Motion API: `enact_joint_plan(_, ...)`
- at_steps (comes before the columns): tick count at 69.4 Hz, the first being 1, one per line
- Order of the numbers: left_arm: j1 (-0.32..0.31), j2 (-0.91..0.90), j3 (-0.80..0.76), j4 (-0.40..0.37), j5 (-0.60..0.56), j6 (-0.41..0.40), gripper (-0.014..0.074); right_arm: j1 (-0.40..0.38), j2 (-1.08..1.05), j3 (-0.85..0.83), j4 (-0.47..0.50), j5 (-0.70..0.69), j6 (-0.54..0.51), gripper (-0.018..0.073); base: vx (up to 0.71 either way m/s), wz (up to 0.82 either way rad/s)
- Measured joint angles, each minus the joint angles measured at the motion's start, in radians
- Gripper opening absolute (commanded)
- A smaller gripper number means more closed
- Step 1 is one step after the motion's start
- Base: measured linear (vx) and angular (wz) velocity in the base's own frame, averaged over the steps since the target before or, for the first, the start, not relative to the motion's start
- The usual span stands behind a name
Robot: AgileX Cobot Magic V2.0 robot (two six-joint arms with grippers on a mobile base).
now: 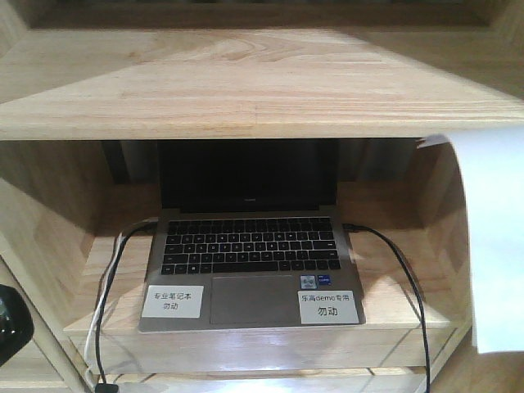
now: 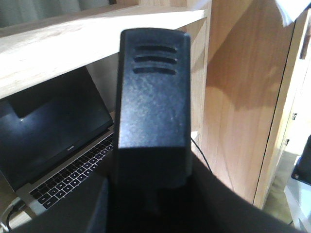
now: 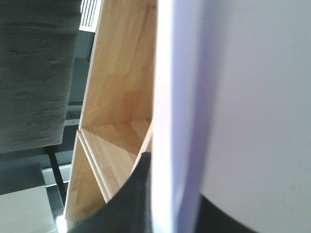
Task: Grab stapler and paper to desk for stapling
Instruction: 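Hold the paper upright with the right gripper beside the robot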
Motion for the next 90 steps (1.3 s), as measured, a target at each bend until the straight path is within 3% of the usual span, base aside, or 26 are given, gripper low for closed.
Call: enact_joint_plan(90, 0.0, 0.0, 0.0, 0.0, 0.0, 0.0, -0.0006, 0.0, -0.005, 0.0, -0.004, 0.033, 0.002, -0.0006, 0.0, 0.0)
